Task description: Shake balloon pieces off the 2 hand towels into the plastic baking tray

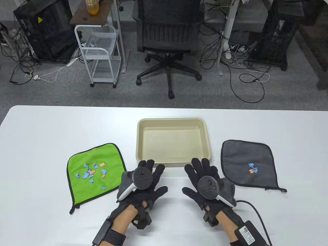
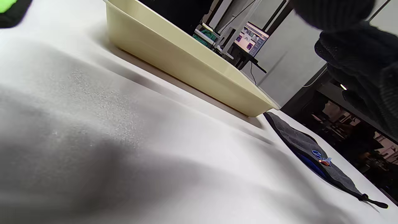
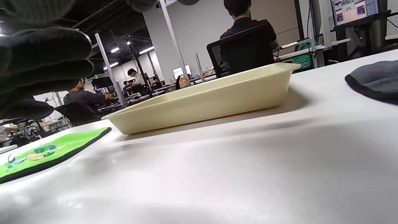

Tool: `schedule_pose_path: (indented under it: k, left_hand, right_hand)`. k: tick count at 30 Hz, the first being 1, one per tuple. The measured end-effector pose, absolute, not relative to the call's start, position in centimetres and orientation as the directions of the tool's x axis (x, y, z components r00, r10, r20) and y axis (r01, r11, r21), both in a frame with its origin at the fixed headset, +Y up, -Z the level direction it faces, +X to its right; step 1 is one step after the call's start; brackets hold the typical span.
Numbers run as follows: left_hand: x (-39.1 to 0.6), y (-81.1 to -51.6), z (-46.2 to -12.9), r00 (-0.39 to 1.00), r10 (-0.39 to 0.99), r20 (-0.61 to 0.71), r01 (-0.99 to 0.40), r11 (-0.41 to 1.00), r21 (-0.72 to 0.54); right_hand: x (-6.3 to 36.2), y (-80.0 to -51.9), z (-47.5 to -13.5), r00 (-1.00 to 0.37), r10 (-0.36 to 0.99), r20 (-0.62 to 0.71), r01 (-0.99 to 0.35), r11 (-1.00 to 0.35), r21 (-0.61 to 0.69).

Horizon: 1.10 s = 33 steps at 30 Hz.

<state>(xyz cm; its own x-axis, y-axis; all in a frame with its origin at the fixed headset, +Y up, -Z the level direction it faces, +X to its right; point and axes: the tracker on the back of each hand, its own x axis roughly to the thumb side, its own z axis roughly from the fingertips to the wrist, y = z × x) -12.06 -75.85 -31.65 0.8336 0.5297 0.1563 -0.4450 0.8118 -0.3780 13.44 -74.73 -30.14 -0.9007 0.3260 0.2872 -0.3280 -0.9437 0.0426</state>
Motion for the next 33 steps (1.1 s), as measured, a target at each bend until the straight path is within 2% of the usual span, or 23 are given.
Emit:
schedule_pose_path:
  k: [10, 19, 25, 33]
  left_hand:
    - [-12.0, -75.6, -31.5, 0.838, 0.520, 0.165, -0.435, 0.819, -0.375]
    - [-12.4, -75.4, -31.6, 0.850, 0.503, 0.157, -0.424, 0.830, -0.361]
    - [-12.7, -75.3, -31.6, 0.865, 0.477, 0.157, -0.404, 0.846, -0.348]
    - [-13.3, -75.1, -31.6, 0.883, 0.445, 0.150, -0.381, 0.865, -0.325]
  right_hand:
    - [13.1, -74.6, -30.0, -0.900, 0.319, 0.296, -0.322, -0.946, 0.037]
    - [15.1, -73.8, -31.2, -0.929, 0.248, 0.273, -0.266, -0.964, -0.029]
    - [19.4, -73.7, -33.9, -0.973, 0.177, 0.151, -0.185, -0.982, -0.039]
    - [26.8, -75.4, -39.0, -0.974, 0.210, -0.087, -0.217, -0.972, 0.090]
